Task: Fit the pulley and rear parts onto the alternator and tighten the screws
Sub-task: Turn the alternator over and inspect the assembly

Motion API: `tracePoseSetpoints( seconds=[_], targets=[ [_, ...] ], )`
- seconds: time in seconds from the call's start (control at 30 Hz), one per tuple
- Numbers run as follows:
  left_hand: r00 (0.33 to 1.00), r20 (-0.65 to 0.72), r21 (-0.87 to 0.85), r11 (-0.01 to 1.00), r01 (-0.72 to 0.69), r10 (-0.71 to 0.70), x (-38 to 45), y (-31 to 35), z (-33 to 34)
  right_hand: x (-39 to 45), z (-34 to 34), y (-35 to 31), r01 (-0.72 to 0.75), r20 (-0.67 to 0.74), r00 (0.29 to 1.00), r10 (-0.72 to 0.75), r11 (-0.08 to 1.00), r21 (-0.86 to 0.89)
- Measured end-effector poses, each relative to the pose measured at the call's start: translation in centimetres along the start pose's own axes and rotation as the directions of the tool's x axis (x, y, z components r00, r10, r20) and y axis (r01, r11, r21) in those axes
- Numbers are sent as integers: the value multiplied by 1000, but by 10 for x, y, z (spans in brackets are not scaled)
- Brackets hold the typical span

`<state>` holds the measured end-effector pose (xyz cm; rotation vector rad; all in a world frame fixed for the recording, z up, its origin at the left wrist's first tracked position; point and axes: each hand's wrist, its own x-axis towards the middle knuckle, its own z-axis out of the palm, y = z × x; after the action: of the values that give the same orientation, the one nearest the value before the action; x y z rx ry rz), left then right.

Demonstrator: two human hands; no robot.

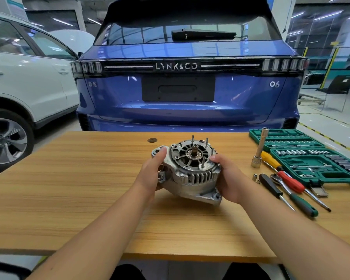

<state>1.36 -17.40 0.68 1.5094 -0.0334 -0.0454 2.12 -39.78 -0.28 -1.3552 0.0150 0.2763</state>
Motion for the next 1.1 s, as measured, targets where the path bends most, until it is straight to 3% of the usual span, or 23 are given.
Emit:
tracePoseSetpoints(
  seconds=[0.27,0.63,0.77,0.83,0.93,1.03,1.1],
  targets=[
    [992,-86,-105,991,82,-91,-6,-1,3,11,6,-9,-18,-72,997,15,999,-50],
    [986,-30,-154,975,159,-166,-4,-3,-8,20,5,-15,-60,-115,992,44,989,-138],
    [976,66,-285,934,216,-206,-3,2,-7,16,8,-20,-50,-280,960,-25,965,-257],
    [977,65,-231,949,214,-204,-6,3,-9,15,9,-23,-32,-350,932,-92,943,-331],
    [971,117,-12,977,212,-209,-15,5,-20,16,12,-27,-45,-437,891,-122,934,-354],
    [946,173,266,937,225,-276,-17,14,-39,16,18,-22,40,-460,865,-198,943,-329],
    [938,142,341,905,255,-317,-14,19,-43,13,24,-18,108,-451,860,-240,948,-299]
  ],
)
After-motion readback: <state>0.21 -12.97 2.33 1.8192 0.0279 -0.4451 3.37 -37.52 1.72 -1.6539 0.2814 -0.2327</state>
